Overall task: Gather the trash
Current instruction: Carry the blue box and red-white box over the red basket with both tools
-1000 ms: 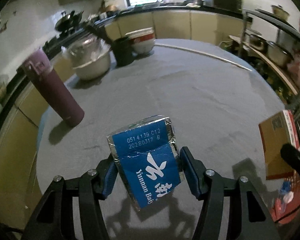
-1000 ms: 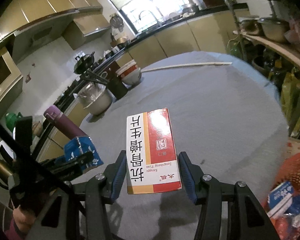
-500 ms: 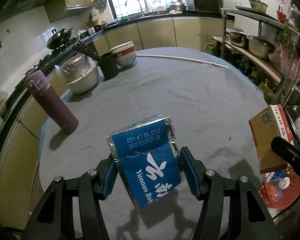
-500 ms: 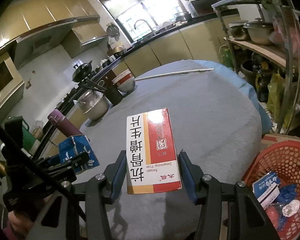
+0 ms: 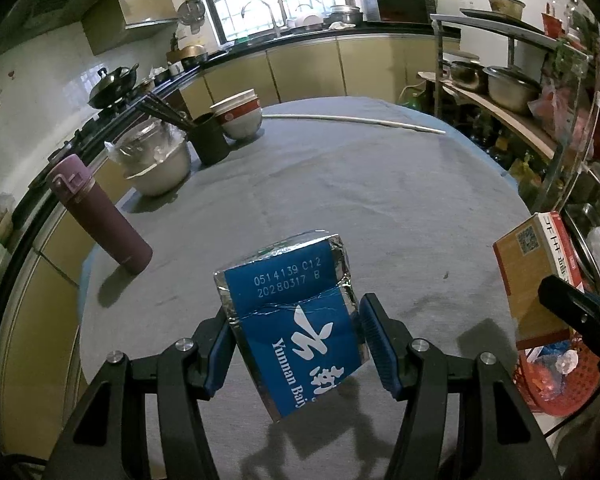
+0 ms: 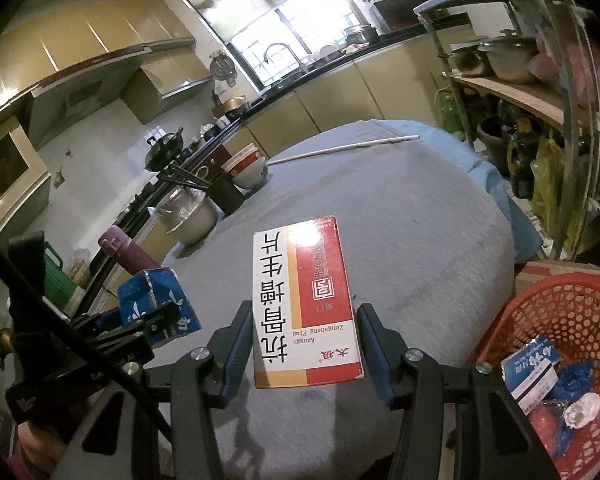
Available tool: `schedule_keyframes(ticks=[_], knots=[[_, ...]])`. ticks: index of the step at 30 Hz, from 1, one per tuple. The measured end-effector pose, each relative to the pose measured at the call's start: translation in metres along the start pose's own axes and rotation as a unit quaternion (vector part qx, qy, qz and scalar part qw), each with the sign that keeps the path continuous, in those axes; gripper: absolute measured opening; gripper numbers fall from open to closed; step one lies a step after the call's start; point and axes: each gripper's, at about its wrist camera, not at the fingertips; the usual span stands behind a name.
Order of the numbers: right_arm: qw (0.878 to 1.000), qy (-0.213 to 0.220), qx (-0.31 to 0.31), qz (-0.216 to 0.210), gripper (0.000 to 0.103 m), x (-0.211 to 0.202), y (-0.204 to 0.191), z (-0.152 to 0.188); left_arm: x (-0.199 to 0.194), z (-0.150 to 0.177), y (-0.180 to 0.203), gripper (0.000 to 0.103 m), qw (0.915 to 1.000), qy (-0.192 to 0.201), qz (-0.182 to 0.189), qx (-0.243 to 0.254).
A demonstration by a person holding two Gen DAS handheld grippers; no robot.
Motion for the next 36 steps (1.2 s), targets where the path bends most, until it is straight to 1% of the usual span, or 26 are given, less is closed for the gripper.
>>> schedule_keyframes(ticks=[5, 8, 10, 11, 12, 13, 14, 16, 18, 21, 28, 30, 34, 36], knots=[[1.0, 0.003, 0.004, 0.0, 0.054, -0.006, 0.005, 0.001, -0.003, 0.0, 0.004, 0.062, 0.9998, 0.002, 0.017, 0.004], [1.0, 0.006, 0.007, -0.002, 0.054, -0.01, 0.008, 0.002, -0.006, -0.001, 0.001, 0.062, 0.9976, 0.001, 0.068, -0.01], [1.0, 0.008, 0.009, -0.004, 0.054, -0.013, 0.009, 0.002, -0.008, -0.003, -0.002, 0.062, 0.9938, 0.001, 0.11, -0.014], [1.0, 0.009, 0.011, -0.005, 0.054, -0.015, 0.011, 0.002, -0.009, -0.004, -0.004, 0.062, 0.9903, 0.0, 0.138, -0.018], [1.0, 0.012, 0.012, -0.006, 0.054, -0.018, 0.012, 0.002, -0.01, -0.004, -0.009, 0.062, 0.9848, 0.002, 0.171, -0.028], [1.0, 0.015, 0.013, -0.007, 0.054, -0.02, 0.013, 0.002, -0.012, -0.005, -0.01, 0.062, 0.9816, 0.004, 0.188, -0.031], [1.0, 0.018, 0.013, -0.007, 0.054, -0.023, 0.015, 0.002, -0.014, -0.006, -0.012, 0.062, 0.9766, 0.009, 0.212, -0.034], [1.0, 0.025, 0.015, -0.009, 0.054, -0.029, 0.019, 0.003, -0.022, -0.007, -0.011, 0.062, 0.9718, 0.025, 0.232, -0.033], [0.999, 0.032, 0.017, -0.009, 0.054, -0.035, 0.023, 0.003, -0.029, -0.009, -0.008, 0.062, 0.9709, 0.04, 0.235, -0.023], [0.999, 0.04, 0.024, -0.007, 0.054, -0.044, 0.031, 0.004, -0.037, -0.012, 0.001, 0.062, 0.9706, 0.05, 0.235, -0.009], [0.997, 0.058, 0.041, 0.004, 0.054, -0.069, 0.055, 0.006, -0.042, -0.016, 0.024, 0.062, 0.9705, 0.049, 0.236, 0.014], [0.997, 0.062, 0.049, 0.011, 0.054, -0.077, 0.065, 0.009, -0.043, -0.017, 0.032, 0.062, 0.9718, 0.048, 0.23, 0.023], [0.996, 0.065, 0.065, 0.022, 0.054, -0.089, 0.082, 0.013, -0.046, -0.018, 0.056, 0.062, 0.9767, 0.048, 0.202, 0.054], [0.995, 0.066, 0.073, 0.029, 0.054, -0.095, 0.091, 0.016, -0.047, -0.017, 0.07, 0.062, 0.9773, 0.047, 0.194, 0.073]])
Point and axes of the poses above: each gripper's, at about its wrist camera, not at the fingertips, and x roughly the way its jaws point, y to its right, z to its underside, and after that the axes turned 3 degrees about x, right-handed
